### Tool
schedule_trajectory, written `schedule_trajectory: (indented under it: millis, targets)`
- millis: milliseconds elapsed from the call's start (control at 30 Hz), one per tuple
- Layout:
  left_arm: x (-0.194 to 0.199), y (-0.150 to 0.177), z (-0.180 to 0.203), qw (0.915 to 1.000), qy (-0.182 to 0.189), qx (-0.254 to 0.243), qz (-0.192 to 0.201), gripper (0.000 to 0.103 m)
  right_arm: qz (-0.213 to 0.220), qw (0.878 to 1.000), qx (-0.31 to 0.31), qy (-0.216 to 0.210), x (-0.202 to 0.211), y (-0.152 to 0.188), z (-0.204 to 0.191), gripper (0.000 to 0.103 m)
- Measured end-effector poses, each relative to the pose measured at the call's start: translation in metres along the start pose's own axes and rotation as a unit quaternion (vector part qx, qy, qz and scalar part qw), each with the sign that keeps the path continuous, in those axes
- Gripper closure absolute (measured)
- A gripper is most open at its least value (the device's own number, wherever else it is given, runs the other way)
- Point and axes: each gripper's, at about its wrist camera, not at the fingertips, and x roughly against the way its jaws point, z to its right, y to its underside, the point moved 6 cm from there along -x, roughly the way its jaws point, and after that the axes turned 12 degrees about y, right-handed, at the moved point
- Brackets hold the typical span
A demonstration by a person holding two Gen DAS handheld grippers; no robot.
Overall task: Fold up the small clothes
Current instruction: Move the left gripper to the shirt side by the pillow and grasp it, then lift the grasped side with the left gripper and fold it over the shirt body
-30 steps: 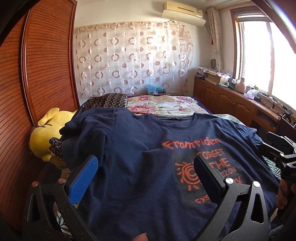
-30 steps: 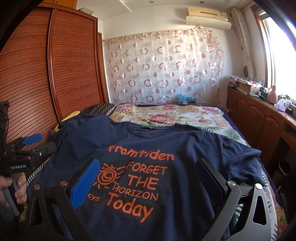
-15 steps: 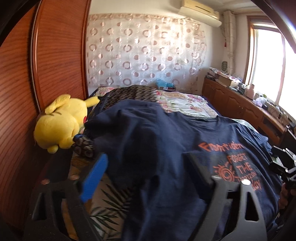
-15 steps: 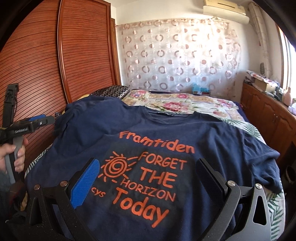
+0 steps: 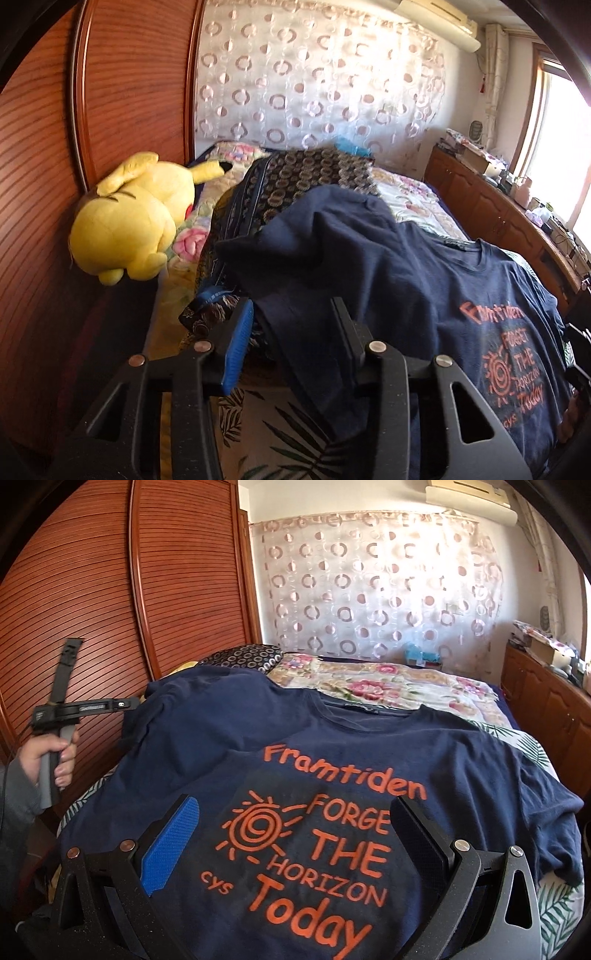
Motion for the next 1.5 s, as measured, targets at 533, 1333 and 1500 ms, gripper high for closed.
schedule_trajectory:
  millis: [533,1333,1500]
  targets:
    - [-0.001,0.004,0.013,0.9988,0.015,-0.041,-0.021,0.099,-0.007,1.0,-0.001,0.0,-0.002,0.002,-0.002,0.0]
    - [0.01,-0.044,0.18,0.9768,0.127,-0.172,0.008,0.078,0.004,0.999,-0.036,0.028,0.014,0.009,0.028,0.0]
    - [0.025,-0.042,0.167,0.9784,0.124,-0.165,0.019,0.051,0.001,0.999,-0.037,0.032,0.013,0.008,0.025,0.0]
